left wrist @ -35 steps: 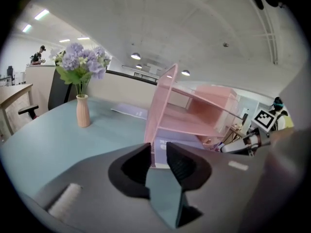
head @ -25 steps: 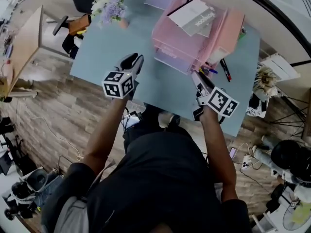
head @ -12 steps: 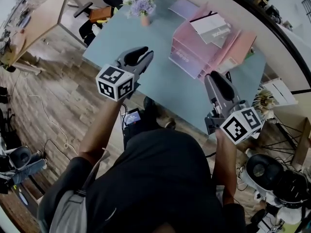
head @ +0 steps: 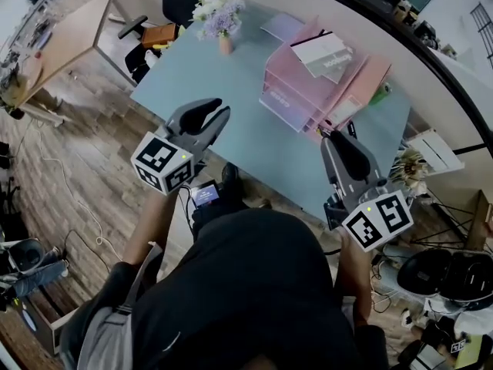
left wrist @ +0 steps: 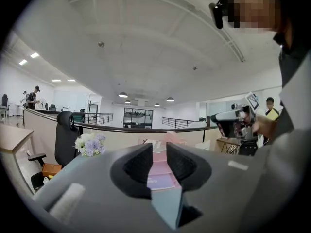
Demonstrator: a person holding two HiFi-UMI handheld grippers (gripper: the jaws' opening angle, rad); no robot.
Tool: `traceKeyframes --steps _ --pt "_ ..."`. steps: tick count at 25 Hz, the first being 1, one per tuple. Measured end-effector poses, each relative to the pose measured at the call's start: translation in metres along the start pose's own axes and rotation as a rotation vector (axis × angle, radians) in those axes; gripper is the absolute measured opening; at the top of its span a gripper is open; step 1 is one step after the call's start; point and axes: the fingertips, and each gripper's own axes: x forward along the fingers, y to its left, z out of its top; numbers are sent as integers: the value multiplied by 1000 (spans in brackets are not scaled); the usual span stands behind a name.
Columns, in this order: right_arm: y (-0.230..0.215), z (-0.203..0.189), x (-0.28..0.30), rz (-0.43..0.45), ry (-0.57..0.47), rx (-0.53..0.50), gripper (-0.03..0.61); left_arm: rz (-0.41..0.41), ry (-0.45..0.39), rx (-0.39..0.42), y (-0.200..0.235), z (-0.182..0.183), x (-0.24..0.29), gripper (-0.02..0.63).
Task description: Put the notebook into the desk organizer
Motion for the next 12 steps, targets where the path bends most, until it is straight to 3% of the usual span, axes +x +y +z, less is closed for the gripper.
traceKeyframes --steps 12 --pt "-13 -1 -26 -58 2 2 69 38 -6 -40 -5 -6 -15 146"
